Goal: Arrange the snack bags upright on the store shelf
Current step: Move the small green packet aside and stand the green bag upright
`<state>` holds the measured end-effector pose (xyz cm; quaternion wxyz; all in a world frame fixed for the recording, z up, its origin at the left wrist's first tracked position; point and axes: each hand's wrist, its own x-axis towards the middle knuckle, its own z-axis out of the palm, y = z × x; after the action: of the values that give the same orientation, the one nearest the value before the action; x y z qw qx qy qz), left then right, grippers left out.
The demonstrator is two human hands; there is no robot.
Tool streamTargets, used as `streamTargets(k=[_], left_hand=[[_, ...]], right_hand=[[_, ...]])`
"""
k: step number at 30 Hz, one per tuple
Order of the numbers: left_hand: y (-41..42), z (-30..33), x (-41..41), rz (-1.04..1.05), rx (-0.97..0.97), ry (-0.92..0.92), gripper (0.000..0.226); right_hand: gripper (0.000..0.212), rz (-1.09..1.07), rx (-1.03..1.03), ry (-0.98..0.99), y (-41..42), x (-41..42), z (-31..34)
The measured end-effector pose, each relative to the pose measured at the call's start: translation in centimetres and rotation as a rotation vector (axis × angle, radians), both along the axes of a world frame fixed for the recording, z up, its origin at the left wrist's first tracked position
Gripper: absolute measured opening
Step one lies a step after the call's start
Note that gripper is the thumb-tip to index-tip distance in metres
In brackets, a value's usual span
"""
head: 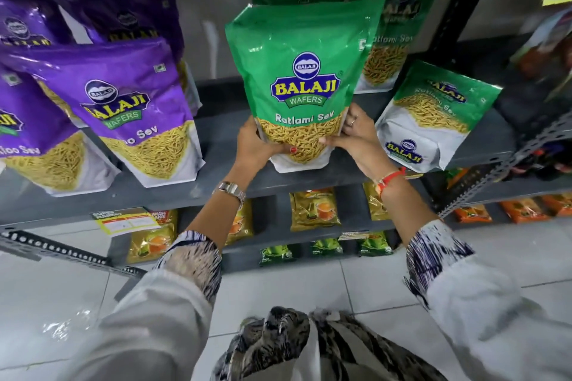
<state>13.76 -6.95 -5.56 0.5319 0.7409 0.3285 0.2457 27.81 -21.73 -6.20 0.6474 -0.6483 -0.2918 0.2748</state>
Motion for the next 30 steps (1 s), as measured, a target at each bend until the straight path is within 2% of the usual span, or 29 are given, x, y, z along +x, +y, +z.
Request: streamTargets(k=[5, 9, 11, 13, 16, 19, 21, 23, 25, 27, 30], left_hand=[[-0.3, -1.3, 0.7, 0.013, -0.031, -0.048, 0.074], [-1.2, -1.9, 0.2, 0.008, -0.005, -0.136, 0.101], [-2.9, -2.4, -0.1, 0.093, 0.083, -0.210, 0.111], [-5.6, -2.7, -0.1, 0.263, 0.181, -0.270, 0.095], [-10.0, -2.7, 1.4, 0.380, 0.327, -0.313, 0.057], [-13.0, -1.7, 4.7, 0.114, 0.439, -0.323, 0.035], [-13.6, -0.7, 7.2, -0.057, 0.453, -0.272, 0.027], [-13.5, 0.1, 10.7, -0.184, 0.384, -0.209, 0.032], [-12.6, 0.6, 14.3, -0.197, 0.311, -0.084, 0.040], [-12.0, 1.9, 17.9, -0.188, 0.166, 0.100, 0.041], [-11.0, 2.8, 21.1, -0.373, -0.291, 0.286, 0.045]], right_hand=[[0.068, 0.034, -0.050, -0.022, -0.1, 1.1, -0.4], [0.068, 0.070, -0.083, -0.057, -0.4, 1.0, -0.3], [0.077, 0.043, -0.072, -0.083, -1.2, 0.9, -0.1], [0.079, -0.052, -0.052, -0.146, -2.9, 1.3, 0.1], [0.060, -0.364, 0.034, -0.226, -6.4, 3.0, 0.5], [0.045, -0.783, 0.042, -0.224, -9.4, 5.5, -0.5], [0.037, -0.911, -0.032, -0.078, -11.1, 6.6, -1.5], [0.020, -0.882, -0.133, 0.188, -12.6, 7.1, -2.2], [0.021, -0.855, -0.093, 0.346, -12.8, 8.1, -3.1], [0.034, -0.794, -0.015, 0.521, -12.8, 9.0, -2.8], [0.068, -0.647, -0.085, 0.637, -13.2, 10.0, -2.9]])
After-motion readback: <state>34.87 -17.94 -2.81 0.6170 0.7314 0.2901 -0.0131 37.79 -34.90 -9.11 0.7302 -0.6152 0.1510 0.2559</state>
